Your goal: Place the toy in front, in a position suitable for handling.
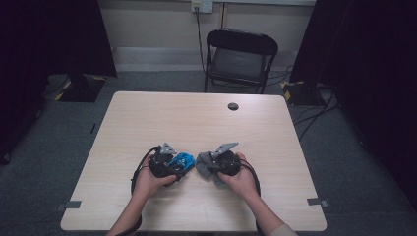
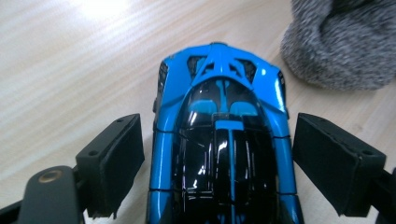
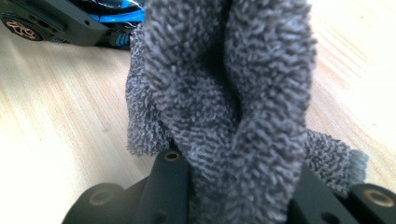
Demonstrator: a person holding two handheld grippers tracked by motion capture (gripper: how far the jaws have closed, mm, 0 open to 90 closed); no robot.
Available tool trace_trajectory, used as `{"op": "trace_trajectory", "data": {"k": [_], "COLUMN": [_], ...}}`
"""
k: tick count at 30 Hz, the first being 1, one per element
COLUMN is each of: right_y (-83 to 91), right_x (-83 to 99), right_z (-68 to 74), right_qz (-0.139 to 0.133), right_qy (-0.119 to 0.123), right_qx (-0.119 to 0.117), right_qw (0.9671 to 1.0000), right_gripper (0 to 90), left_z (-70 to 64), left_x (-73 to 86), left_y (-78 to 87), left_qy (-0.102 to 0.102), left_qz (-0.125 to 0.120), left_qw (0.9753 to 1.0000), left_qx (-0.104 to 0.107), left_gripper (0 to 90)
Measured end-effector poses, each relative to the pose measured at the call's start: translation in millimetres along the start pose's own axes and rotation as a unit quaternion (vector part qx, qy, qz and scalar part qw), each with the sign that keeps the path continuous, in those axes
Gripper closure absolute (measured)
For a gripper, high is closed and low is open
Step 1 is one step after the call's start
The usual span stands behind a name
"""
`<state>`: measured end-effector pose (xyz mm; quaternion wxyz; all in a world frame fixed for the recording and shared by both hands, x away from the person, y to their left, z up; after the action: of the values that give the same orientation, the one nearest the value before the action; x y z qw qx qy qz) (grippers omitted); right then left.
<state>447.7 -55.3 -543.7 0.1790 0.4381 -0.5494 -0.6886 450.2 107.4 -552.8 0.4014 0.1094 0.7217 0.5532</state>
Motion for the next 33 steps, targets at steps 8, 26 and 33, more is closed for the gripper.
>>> {"op": "trace_trajectory", "data": {"k": [8,26,33], "right_y": [-0.3,8.0,22.1], "right_x": [-0.1,1.3,8.8], "right_z": [0.2,-6.9,-18.1], "right_qz": [0.0,-0.014,-0.021], "right_qy": [-0.001,-0.023,-0.044], "right_qx": [0.0,-0.009,-0.011], "right_qw": [1.0,0.9996,0.9988], "right_gripper": [76.9,76.3,76.1], "left_z": [1.0,-8.1,-15.7], "left_x": [1.9,1.5,7.2], "left_y": [-0.9,13.0,21.5], "left_qy": [0.001,-0.04,-0.057], "left_qz": [-0.004,-0.014,-0.006], "left_qw": [1.0,0.999,0.9983], "left_qx": [0.005,-0.011,-0.003], "left_gripper": [17.6,26.7,26.7]}}
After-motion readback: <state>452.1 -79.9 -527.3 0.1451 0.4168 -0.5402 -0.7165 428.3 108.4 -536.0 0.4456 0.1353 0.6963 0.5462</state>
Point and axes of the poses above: each handheld gripper's, and its own axes: y roughly backward along the jaws, x roughly out of its underside, z roughly to its left, the point moved 9 cm from there along -y, roughly forward along the jaws, and after that the axes turned 15 degrees about z, right-handed, at the moved point
